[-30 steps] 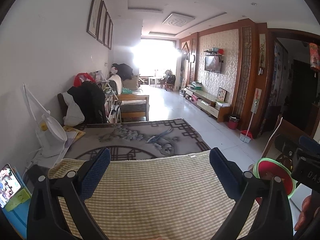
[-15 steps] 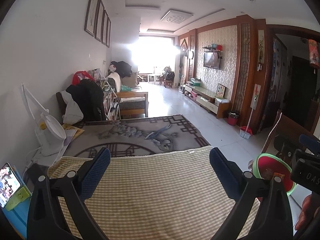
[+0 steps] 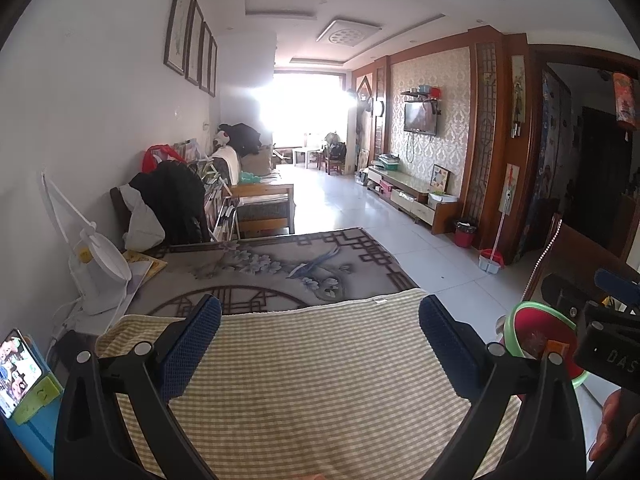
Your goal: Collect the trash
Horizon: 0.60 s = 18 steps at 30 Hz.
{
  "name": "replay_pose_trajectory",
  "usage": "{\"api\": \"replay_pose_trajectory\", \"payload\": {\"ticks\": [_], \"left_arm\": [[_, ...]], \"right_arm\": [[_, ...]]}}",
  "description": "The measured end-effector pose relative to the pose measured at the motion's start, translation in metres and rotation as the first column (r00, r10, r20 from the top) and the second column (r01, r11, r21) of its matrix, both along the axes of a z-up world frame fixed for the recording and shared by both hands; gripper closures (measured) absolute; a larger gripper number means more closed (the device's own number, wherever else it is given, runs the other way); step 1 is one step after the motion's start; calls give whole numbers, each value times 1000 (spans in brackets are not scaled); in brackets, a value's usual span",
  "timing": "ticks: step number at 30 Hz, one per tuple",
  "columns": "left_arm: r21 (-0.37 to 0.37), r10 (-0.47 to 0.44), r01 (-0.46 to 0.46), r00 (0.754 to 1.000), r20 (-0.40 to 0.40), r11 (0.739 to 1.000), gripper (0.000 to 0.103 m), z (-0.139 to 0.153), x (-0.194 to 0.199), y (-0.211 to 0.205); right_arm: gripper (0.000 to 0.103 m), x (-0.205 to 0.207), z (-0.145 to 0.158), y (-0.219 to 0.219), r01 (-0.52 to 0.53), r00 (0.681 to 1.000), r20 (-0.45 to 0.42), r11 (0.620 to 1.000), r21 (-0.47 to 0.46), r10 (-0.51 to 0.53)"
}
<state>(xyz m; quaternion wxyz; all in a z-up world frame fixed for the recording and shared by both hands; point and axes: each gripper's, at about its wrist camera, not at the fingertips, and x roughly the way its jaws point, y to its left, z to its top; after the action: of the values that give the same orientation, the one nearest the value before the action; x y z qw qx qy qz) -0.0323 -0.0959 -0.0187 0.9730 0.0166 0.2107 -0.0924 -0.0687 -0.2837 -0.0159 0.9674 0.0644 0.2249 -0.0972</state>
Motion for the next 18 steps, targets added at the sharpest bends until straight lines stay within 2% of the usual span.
{"api": "replay_pose_trajectory", "payload": {"ticks": [18], "left_arm": [[2, -8, 8, 1000, -12, 1000, 8, -3, 6, 0]], "right_arm": [[5, 7, -5, -5, 6, 1000, -15, 1000, 2, -6]]}}
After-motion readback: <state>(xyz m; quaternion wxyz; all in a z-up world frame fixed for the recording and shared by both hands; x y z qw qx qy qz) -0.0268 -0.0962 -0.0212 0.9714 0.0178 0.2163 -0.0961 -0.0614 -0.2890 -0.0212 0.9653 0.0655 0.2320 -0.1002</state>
